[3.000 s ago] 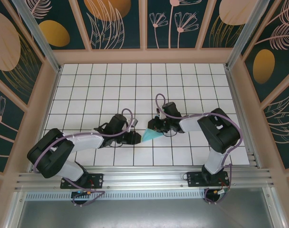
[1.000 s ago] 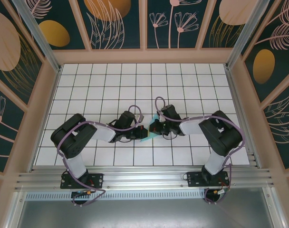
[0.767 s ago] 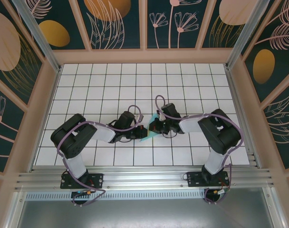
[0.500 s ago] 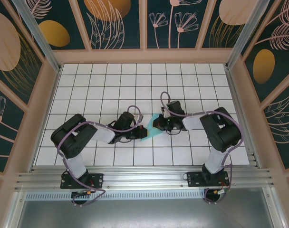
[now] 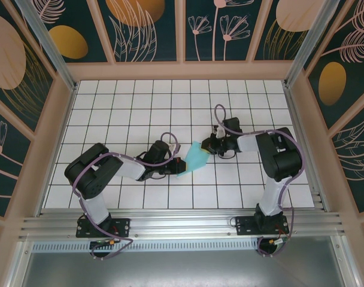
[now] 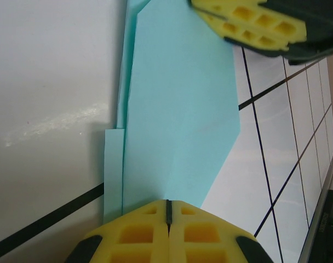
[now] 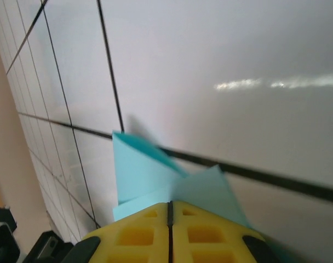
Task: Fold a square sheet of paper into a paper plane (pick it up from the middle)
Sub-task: Fourth fold the wing at the center of the table.
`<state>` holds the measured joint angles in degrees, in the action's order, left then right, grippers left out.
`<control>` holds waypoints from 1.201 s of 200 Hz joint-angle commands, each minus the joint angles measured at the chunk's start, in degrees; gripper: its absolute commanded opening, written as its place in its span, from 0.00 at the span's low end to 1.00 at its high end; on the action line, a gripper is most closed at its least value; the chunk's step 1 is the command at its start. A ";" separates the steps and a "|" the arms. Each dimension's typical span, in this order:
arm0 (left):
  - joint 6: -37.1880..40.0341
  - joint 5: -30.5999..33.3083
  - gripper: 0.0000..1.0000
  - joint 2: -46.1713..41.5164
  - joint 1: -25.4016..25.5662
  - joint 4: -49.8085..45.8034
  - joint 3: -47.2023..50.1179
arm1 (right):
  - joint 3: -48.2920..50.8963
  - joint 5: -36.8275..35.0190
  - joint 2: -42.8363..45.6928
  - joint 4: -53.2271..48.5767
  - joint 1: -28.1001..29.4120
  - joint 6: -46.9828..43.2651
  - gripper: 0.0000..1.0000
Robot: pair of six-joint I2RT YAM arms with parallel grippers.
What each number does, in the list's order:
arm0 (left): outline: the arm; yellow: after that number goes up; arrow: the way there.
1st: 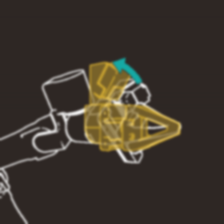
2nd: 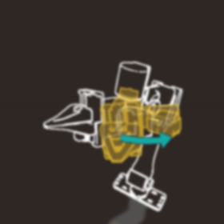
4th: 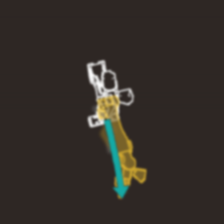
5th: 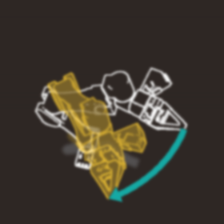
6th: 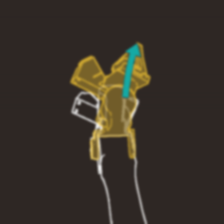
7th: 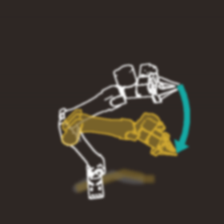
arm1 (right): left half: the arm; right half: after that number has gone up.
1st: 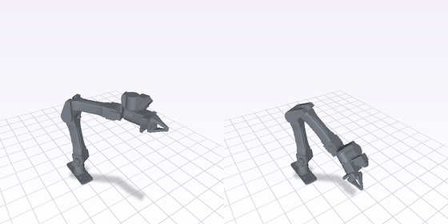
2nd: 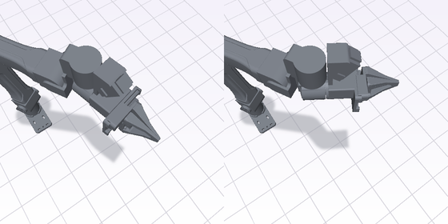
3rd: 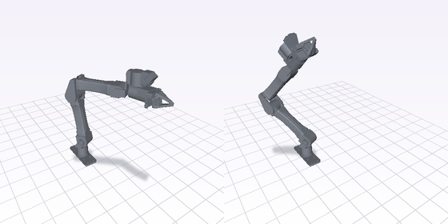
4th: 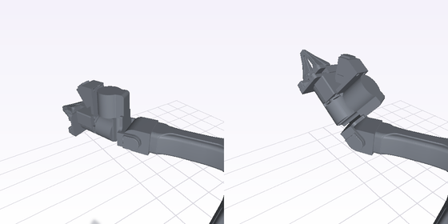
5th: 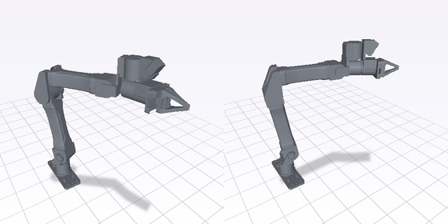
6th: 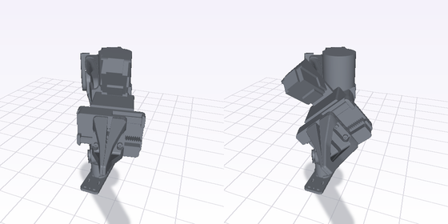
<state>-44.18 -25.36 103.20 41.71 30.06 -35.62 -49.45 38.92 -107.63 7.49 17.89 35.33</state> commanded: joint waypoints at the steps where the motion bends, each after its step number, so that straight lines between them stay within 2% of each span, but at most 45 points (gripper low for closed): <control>1: 2.10 7.08 0.00 4.64 -0.58 -15.69 3.89 | -3.17 -10.76 -3.17 -4.26 -4.07 -4.20 0.10; 19: 2.12 6.91 0.00 4.81 -0.58 -15.70 3.81 | -4.56 -12.37 -4.49 -5.50 -5.04 -5.10 0.10; 50: 1.87 7.08 0.00 4.39 -0.59 -15.70 3.58 | -4.23 -10.86 -5.15 -4.03 -6.97 -5.38 0.10; 94: 1.81 6.81 0.00 3.59 -0.58 -16.13 3.14 | -5.41 -9.01 4.27 -6.29 -7.42 -6.93 0.13; 112: 1.83 6.67 0.00 3.50 -0.63 -16.25 2.84 | -4.60 -6.01 7.47 -5.23 -6.93 -5.72 0.14; 135: 1.74 6.74 0.00 2.95 -0.58 -16.30 2.71 | 0.04 -6.39 11.81 -1.76 -3.97 -2.19 0.14; 175: 2.08 6.55 0.00 3.06 -0.59 -17.05 1.44 | 4.50 -7.85 14.29 0.99 5.24 -0.02 0.12; 210: 1.93 6.09 0.00 3.75 -0.58 -16.48 1.16 | 5.96 -6.29 8.97 4.60 10.57 1.73 0.10; 240: 2.15 6.38 0.00 3.42 -0.60 -16.84 1.39 | 6.12 -11.11 4.86 2.80 10.98 0.83 0.09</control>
<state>-44.16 -25.04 103.13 41.71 27.46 -37.19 -44.18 32.03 -99.66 9.72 28.88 36.14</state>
